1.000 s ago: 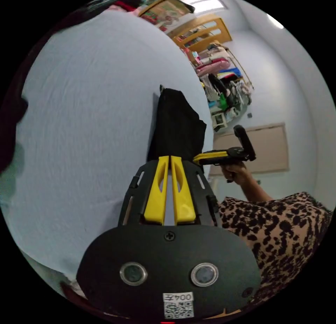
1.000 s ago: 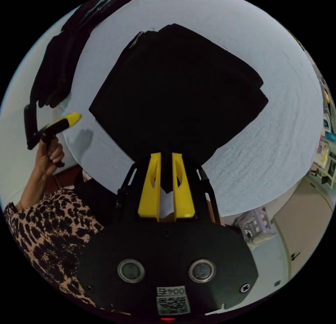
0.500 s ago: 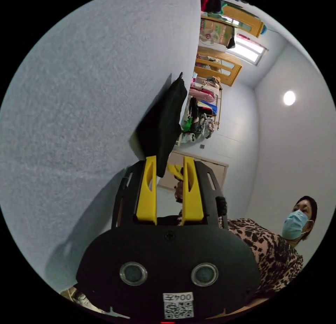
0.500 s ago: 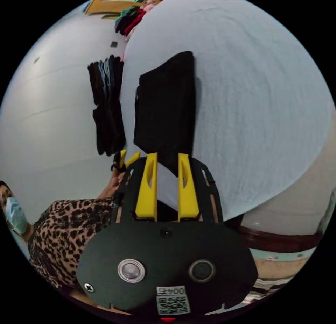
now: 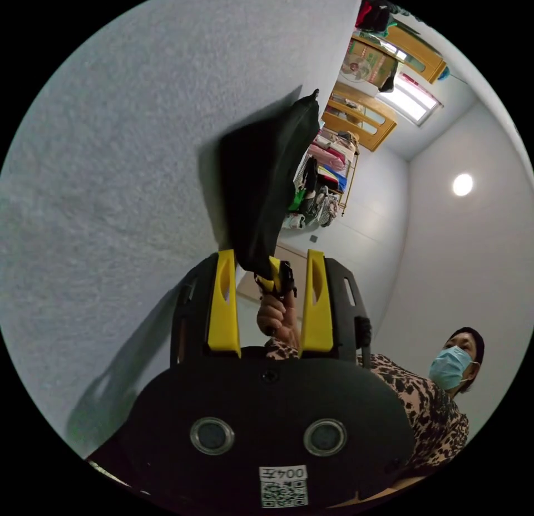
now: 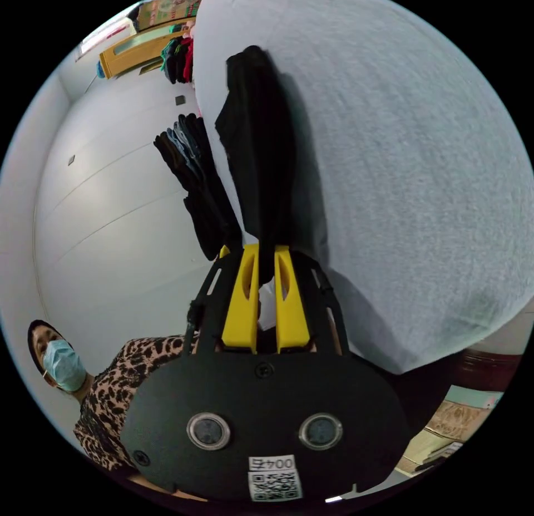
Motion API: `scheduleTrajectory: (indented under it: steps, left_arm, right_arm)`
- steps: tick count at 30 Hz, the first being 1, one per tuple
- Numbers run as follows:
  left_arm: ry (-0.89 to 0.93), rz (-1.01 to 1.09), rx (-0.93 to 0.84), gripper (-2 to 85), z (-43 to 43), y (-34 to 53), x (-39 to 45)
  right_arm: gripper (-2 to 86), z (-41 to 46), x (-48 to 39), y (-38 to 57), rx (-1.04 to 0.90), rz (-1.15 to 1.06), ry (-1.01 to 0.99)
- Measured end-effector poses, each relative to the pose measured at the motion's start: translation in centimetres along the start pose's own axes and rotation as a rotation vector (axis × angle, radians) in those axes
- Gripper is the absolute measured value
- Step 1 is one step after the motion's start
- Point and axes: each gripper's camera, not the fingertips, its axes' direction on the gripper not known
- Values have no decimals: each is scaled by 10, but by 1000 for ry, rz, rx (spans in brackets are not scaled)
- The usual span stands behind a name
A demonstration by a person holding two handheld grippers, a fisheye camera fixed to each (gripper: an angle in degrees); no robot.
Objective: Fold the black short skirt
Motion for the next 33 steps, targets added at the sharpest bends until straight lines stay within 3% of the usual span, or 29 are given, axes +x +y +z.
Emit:
scheduleTrajectory:
  steps: [6,8,11,16,21,25,30,33]
  left_arm:
    - [150,-42,42,141,53,1,-35]
    - [118,-18,56,55,75,1,-42]
    - [89,12,99,48,95,11,-42]
    - [118,-6,96,45,125,36,-53]
    - [79,-19,84,44,159,63,-69]
    - [22,3,57,44,189,90,-84]
    - [1,89,-52,43,236,115,-95]
    - [19,145,-231,43,288,127,-101]
  right_arm:
    - [55,-29,16,27,-85,-43,-8]
    - [89,-40,32,37,-122,-69,-3]
    - [159,-67,64,50,-108,-69,6]
    - [199,-103,134,61,-33,10,-103]
    - [158,-96,182,66,-55,12,-229]
    - [67,-86,214,88,-26,-30,-378]
    - [44,-108,222,176,167,-193,-336]
    - [42,-135,242,268,377,-235,-365]
